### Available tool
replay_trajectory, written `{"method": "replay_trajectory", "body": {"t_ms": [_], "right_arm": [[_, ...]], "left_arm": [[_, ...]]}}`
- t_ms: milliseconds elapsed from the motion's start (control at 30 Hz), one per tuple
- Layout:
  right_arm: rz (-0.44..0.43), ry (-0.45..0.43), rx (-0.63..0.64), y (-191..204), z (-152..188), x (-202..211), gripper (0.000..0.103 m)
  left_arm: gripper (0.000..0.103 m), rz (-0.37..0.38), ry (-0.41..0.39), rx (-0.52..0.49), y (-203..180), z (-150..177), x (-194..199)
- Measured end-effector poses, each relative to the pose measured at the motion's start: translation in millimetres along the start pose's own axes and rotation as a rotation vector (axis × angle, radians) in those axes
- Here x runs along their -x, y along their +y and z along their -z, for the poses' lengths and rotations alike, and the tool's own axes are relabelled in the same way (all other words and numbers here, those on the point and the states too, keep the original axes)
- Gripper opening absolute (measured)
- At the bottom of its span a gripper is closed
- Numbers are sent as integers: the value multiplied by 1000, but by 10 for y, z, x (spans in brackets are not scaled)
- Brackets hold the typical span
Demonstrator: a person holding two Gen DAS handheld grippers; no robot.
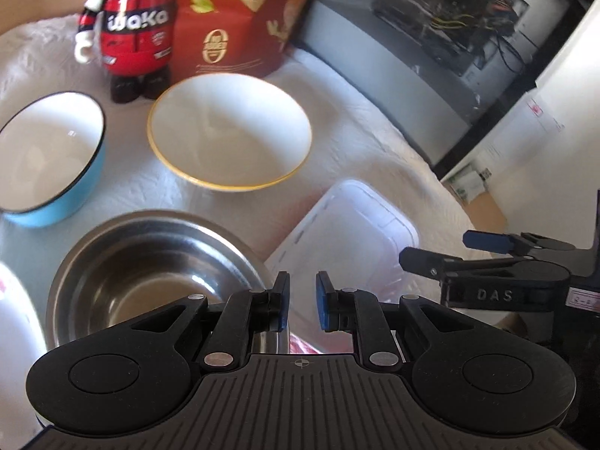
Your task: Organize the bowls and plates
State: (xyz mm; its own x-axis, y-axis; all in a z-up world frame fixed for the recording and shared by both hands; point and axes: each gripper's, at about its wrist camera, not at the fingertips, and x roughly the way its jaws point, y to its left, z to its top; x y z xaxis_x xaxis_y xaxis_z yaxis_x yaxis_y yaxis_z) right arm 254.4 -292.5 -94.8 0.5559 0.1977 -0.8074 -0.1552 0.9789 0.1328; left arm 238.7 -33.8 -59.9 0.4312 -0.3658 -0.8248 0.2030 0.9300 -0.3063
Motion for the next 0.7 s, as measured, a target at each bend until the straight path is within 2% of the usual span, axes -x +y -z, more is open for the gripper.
{"method": "replay_trajectory", "body": {"t_ms": [267, 333, 400, 433, 500, 567, 700], "right_arm": [[28, -12, -115, -177, 169, 134, 100], [29, -8, -121, -197, 235, 151, 94], [17, 0, -136, -217, 294, 150, 81], [1, 10, -152, -235, 318, 135, 77], [-43, 35, -184, -259, 345, 88, 62], [-84, 52, -198, -248, 363, 55, 54], [-146, 84, -211, -199, 357, -70, 52]], "left_arm": [[18, 41, -67, -192, -83, -169, -31], [18, 35, -56, -215, -117, -222, -98], [18, 36, -16, -227, -140, -283, -230], [18, 32, 0, -235, -162, -312, -289], [19, 18, 36, -267, -216, -342, -391], [19, -10, 58, -286, -267, -387, -474], [19, -50, 65, -315, -322, -464, -594]]}}
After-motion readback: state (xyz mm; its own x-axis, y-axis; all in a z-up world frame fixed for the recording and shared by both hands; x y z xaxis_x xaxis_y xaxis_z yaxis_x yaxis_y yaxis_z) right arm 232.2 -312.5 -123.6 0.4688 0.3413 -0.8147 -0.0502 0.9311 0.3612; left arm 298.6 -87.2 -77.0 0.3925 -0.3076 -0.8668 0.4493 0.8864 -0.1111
